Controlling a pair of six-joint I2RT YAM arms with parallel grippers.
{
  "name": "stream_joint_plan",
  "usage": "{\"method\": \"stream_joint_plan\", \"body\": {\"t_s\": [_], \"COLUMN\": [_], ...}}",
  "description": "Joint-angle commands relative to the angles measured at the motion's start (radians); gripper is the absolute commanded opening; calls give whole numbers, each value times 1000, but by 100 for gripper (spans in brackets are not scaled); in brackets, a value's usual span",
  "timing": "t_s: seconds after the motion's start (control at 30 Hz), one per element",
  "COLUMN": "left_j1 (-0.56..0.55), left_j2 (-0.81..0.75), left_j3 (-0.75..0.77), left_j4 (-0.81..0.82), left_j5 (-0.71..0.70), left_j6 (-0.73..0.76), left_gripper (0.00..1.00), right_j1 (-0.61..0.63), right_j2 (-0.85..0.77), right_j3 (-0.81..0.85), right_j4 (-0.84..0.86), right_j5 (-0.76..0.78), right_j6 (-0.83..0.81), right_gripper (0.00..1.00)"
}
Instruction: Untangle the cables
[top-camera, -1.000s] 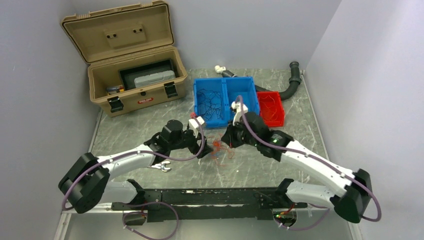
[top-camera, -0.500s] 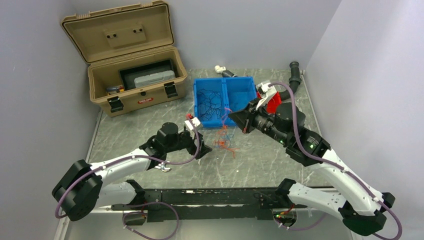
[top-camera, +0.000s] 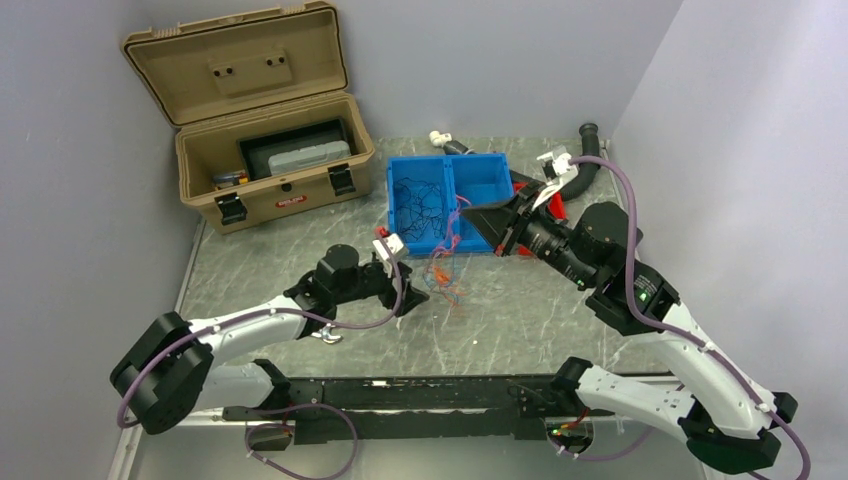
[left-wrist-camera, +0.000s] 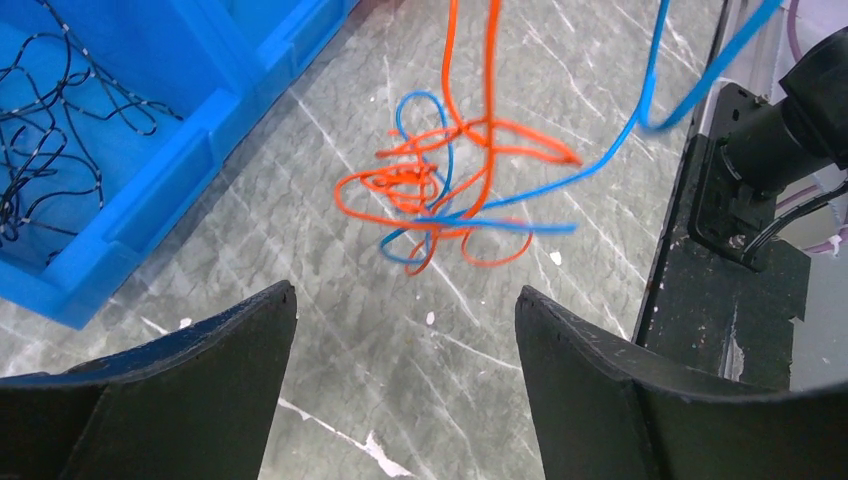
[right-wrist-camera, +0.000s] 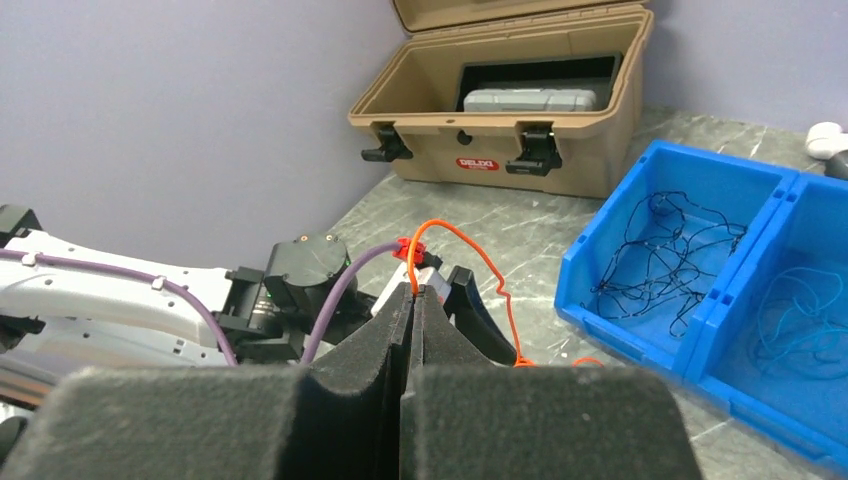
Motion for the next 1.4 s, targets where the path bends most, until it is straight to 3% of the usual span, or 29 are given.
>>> {"method": "stream_joint_plan", "body": {"t_s": [0.0, 0.1, 0.17, 0.3, 0.33, 0.4, 0.5, 0.83, 0.97, 1.1, 1.2, 1.37], "left_j1": [-19, -24, -26, -28, -28, -26, -26, 29, 66, 73, 76, 77], "left_j2": [19, 46, 66, 102, 111, 121, 124, 4, -62, -104, -125, -154], "left_j3": [15, 25, 40, 73, 86, 113, 132, 69, 31, 25, 20, 6], "left_j4": [95, 104, 91, 51, 21, -43, -122, -247, -265, -344, -371, -352], "left_j5": [22, 9, -10, -50, -71, -117, -215, -640, -721, -898, -962, -945], "left_j6": [4, -1, -3, -8, -4, 5, -7, -108, -138, -199, -220, -201], "left_gripper": [83, 81, 72, 30, 15, 0, 0, 0, 0, 0, 0, 0], "right_j1": [1, 0, 1, 1, 0, 1, 1, 0, 1, 0, 0, 1], "right_j2": [2, -5, -8, -21, -31, -59, -114, -243, -247, -230, -235, -226], "right_j3": [21, 9, 10, 27, 30, 33, 29, -2, -15, 11, 3, -64], "right_j4": [62, 87, 96, 85, 77, 62, 35, -242, -321, -453, -442, -358], "right_j5": [-42, -64, -77, -76, -54, 10, 153, 871, 990, 1185, 1198, 996], "right_j6": [11, 32, 42, 46, 44, 37, 23, 6, 14, 104, 82, 10], "right_gripper": [0, 0, 0, 0, 0, 0, 0, 0, 0, 0, 0, 0]}}
